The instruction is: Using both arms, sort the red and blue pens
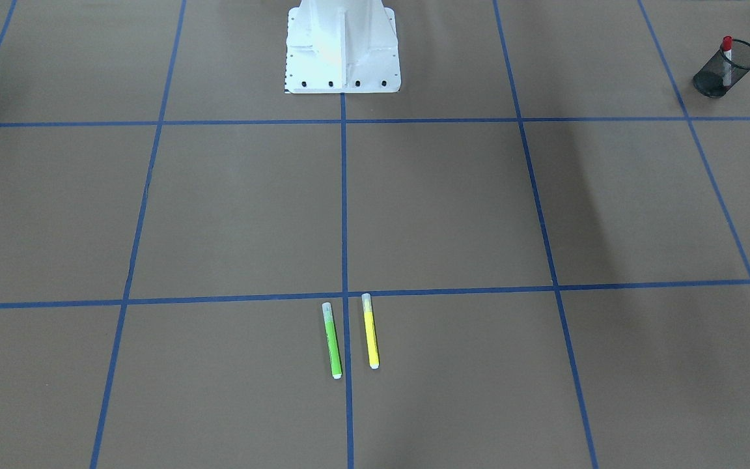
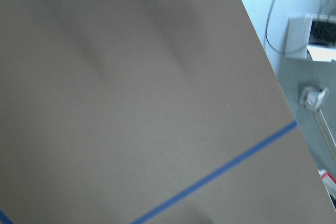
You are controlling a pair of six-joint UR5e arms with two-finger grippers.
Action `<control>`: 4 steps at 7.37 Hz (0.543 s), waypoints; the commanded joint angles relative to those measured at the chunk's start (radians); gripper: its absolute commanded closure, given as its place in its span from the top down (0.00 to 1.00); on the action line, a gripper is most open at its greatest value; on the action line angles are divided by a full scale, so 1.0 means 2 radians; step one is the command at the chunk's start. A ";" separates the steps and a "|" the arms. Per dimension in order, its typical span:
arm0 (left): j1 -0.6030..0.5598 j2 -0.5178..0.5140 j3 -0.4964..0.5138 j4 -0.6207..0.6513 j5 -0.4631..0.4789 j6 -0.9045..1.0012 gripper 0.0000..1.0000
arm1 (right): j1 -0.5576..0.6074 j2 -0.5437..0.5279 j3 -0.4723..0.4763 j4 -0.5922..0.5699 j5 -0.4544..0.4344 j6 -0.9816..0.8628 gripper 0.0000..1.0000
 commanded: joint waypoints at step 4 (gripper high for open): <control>0.059 -0.010 -0.024 -0.016 0.017 -0.038 1.00 | -0.046 0.012 0.036 0.088 0.088 0.011 1.00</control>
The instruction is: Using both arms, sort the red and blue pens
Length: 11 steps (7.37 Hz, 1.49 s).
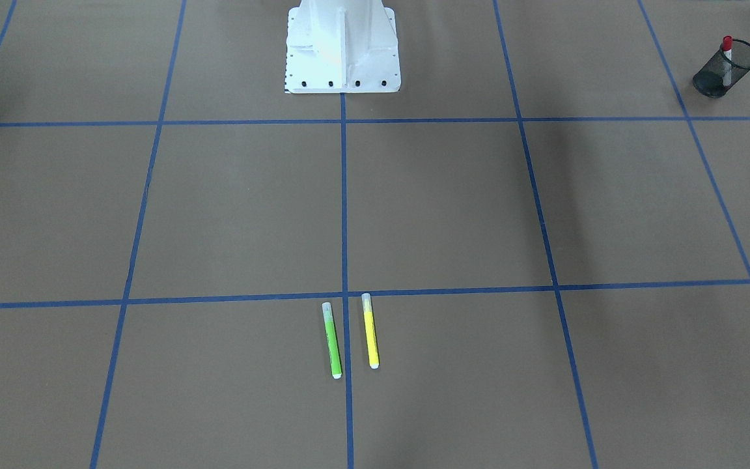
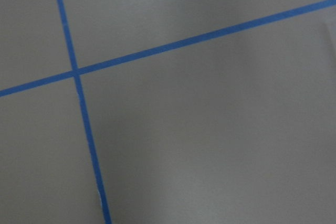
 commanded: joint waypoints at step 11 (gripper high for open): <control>0.004 0.017 -0.005 -0.016 0.000 0.005 1.00 | -0.134 0.030 0.090 -0.005 -0.043 0.159 1.00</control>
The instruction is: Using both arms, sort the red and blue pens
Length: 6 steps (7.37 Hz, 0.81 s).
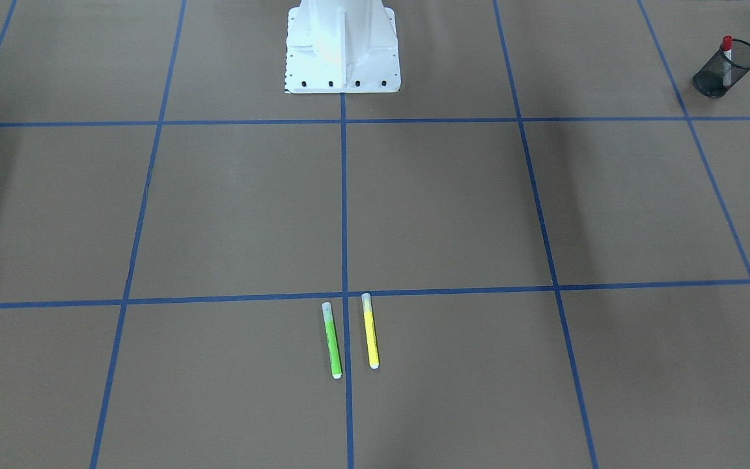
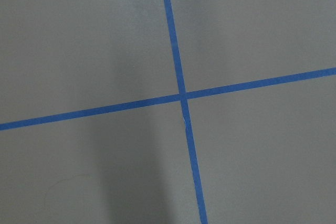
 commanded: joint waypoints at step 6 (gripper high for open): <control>0.000 0.001 -0.010 -0.006 0.000 0.001 1.00 | -0.002 -0.001 0.002 0.000 0.001 0.000 1.00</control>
